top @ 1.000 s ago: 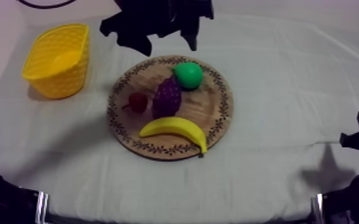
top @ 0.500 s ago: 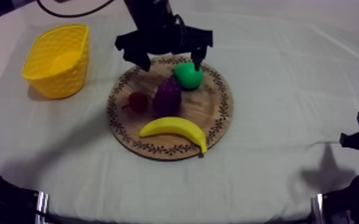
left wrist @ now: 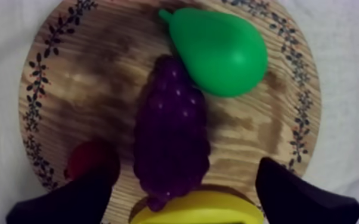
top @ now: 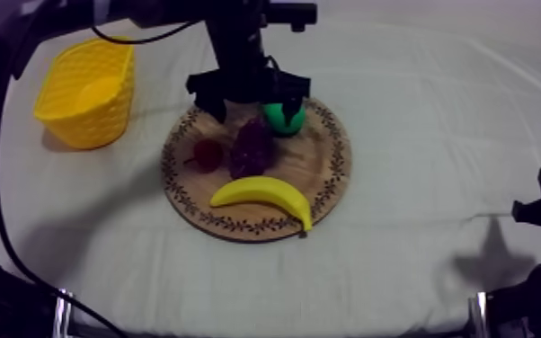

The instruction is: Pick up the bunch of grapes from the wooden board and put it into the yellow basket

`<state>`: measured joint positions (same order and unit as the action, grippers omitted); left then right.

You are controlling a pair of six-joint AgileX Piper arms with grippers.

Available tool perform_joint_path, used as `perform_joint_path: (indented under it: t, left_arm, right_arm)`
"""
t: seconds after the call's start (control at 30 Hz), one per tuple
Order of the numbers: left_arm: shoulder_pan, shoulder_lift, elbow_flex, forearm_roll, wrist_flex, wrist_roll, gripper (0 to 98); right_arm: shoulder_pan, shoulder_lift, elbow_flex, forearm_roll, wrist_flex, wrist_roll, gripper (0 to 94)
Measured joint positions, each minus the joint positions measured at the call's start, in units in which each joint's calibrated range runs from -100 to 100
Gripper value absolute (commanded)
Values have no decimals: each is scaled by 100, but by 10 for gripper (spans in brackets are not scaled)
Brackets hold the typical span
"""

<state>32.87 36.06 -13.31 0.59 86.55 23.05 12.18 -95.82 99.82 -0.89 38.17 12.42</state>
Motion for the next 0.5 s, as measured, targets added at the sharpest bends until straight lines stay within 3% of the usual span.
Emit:
perform_joint_path:
  t: [0.5]
  left_arm:
    - [-49, 769, -355, 142, 28, -204, 917]
  right_arm:
    - [0, 0, 0, 0, 0, 0, 3]
